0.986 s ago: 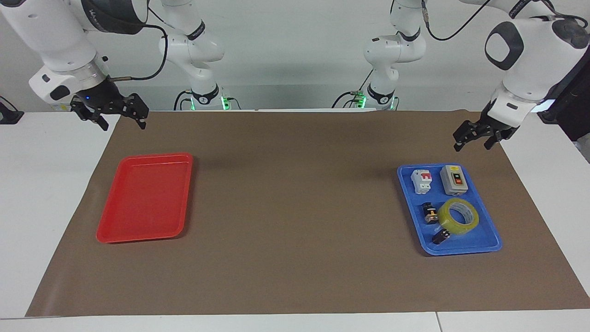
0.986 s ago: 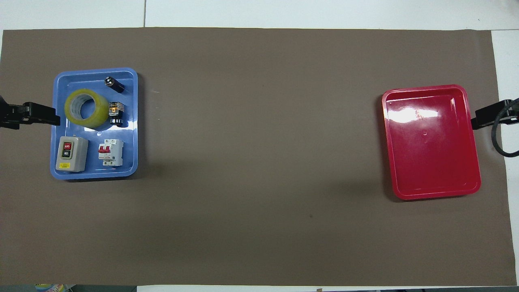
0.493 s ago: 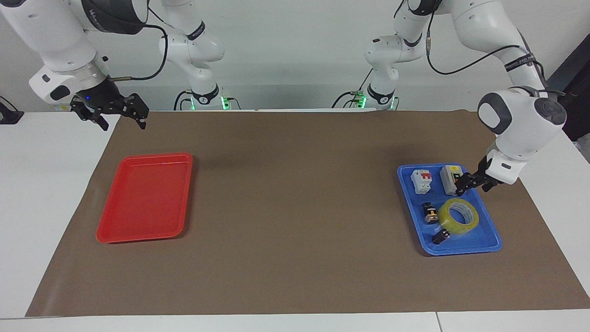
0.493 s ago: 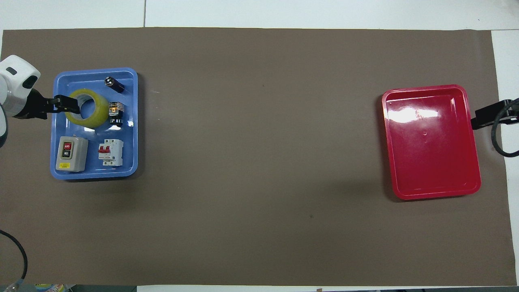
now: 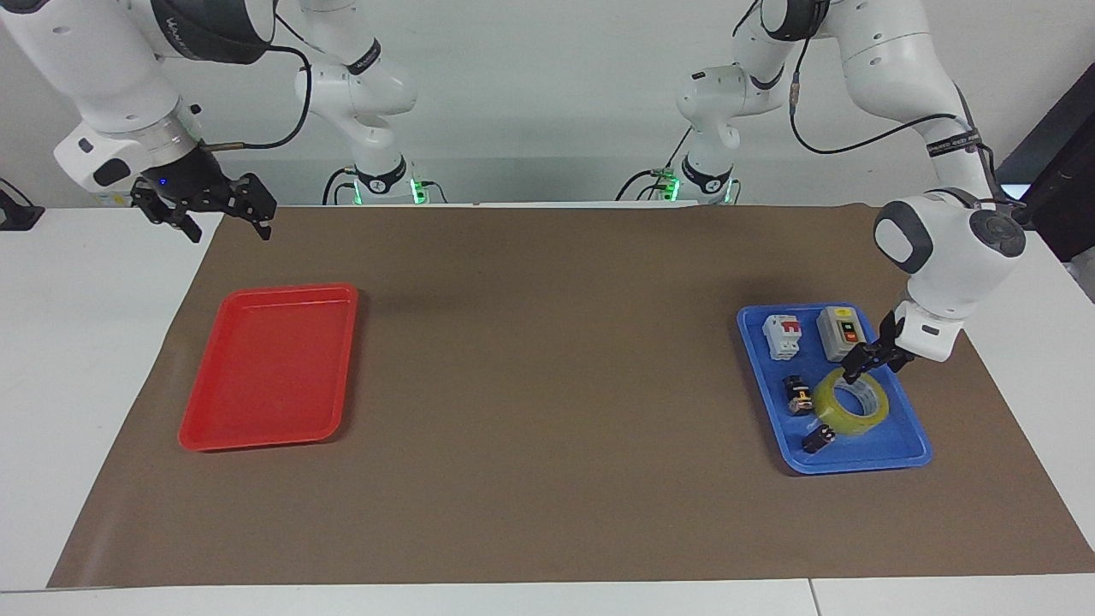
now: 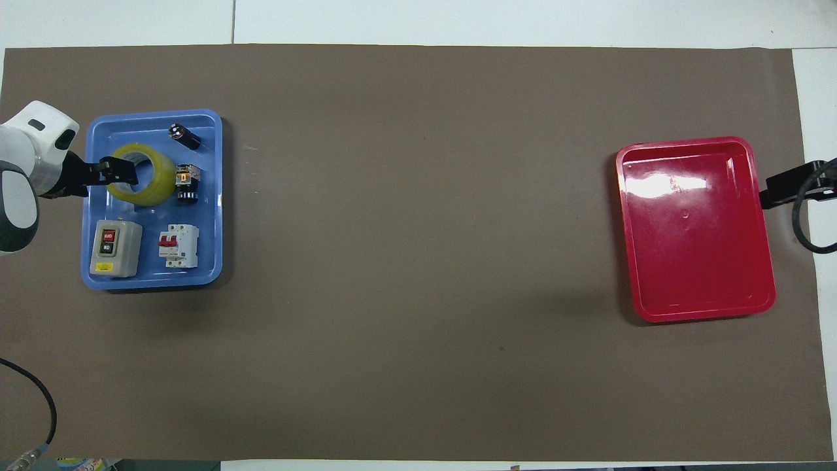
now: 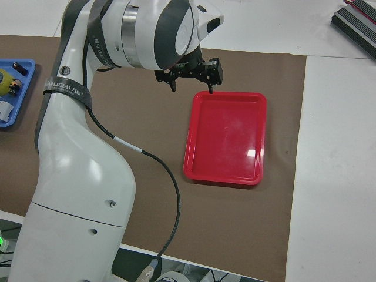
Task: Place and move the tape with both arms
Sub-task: 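Reach the left gripper into the blue tray and grasp the yellow tape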
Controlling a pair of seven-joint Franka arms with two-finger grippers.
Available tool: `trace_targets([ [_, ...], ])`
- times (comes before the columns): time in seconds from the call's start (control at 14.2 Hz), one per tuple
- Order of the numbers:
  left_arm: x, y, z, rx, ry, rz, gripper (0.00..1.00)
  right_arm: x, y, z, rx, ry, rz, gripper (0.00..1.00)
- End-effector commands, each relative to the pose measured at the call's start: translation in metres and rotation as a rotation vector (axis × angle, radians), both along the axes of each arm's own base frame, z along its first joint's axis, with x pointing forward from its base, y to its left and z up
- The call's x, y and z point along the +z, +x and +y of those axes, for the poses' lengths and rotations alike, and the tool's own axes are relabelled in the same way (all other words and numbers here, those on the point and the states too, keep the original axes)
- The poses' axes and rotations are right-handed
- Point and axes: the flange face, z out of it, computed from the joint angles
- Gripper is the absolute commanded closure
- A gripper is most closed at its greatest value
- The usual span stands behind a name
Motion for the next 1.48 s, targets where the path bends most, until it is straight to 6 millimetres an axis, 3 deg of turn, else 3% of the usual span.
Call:
trace_targets([
  [0.0, -0.007, 0.001, 0.004, 0.056, 0.014, -0.021, 0.0, 0.001, -0.002, -0.001, 0.014, 0.014, -0.014, 0.0],
  [0.21, -0.037, 0.004, 0.003, 0.053, 0.017, -0.028, 0.0, 0.001, -0.003, 0.002, 0.018, 0.015, -0.012, 0.0],
  [0.63, -0.044, 0.003, 0.005, 0.048, 0.022, -0.06, 0.03, 0.001, -0.003, 0.001, 0.017, 0.016, -0.014, 0.0],
  [0.7, -0.047, 0.0, 0.005, 0.05, 0.021, -0.053, 0.11, 0.001, -0.003, 0.002, 0.018, 0.015, -0.012, 0.0],
  [0.77, -0.048, -0.002, 0.004, 0.052, 0.02, -0.051, 0.25, 0.001, -0.003, 0.002, 0.018, 0.016, -0.014, 0.0],
  [0.99, -0.051, -0.005, 0.011, 0.075, 0.018, -0.045, 0.89, 0.0, -0.003, 0.0, 0.018, 0.017, -0.009, 0.0],
  [1.06, -0.051, -0.006, 0.012, 0.076, 0.018, -0.044, 1.0, 0.0, -0.003, -0.001, 0.017, 0.017, -0.009, 0.0],
  [1.27, -0.04, -0.005, 0.021, 0.075, 0.022, -0.061, 1.0, 0.0, -0.003, -0.001, 0.012, 0.016, -0.009, 0.0],
  [1.41, -0.02, -0.006, 0.023, 0.078, 0.024, -0.086, 1.0, -0.001, -0.006, -0.001, 0.014, 0.018, 0.001, 0.0],
])
